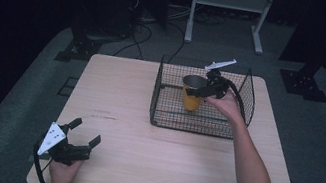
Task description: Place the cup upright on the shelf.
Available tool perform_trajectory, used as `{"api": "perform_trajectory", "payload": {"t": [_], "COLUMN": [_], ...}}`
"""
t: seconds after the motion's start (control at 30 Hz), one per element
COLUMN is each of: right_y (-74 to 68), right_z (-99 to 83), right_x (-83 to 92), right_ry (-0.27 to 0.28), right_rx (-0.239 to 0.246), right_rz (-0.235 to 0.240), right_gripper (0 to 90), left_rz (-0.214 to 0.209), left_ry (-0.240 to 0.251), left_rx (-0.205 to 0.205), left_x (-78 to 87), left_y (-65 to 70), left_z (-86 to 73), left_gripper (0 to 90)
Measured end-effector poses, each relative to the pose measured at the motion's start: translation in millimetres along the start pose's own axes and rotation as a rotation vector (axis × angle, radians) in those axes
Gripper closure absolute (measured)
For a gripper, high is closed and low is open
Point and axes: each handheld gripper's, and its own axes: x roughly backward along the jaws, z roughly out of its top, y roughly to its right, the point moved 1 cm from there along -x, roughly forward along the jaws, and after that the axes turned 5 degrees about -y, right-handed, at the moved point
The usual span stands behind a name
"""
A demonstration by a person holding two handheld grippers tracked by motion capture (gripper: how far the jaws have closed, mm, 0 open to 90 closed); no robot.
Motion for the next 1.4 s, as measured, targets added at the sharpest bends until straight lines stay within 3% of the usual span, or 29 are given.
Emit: {"api": "perform_trajectory", "payload": {"t": [0.7,1.4], "right_y": [3.9,0.2], "right_z": [-2.0,0.1], "right_x": [-19.1,-26.5], "right_ry": [-0.037,-0.045], "right_rx": [-0.008,0.031], "right_rz": [-0.035,-0.084], "right_gripper": [12.3,10.1], "left_rz": [0.001,0.000], "left_ry": [0.001,0.000], "left_rx": [-0.002,-0.004], "left_x": [0.2,0.2], "left_y": [-0.4,-0.2], "left_z": [0.1,0.0], "left_gripper": [2.3,2.3]}}
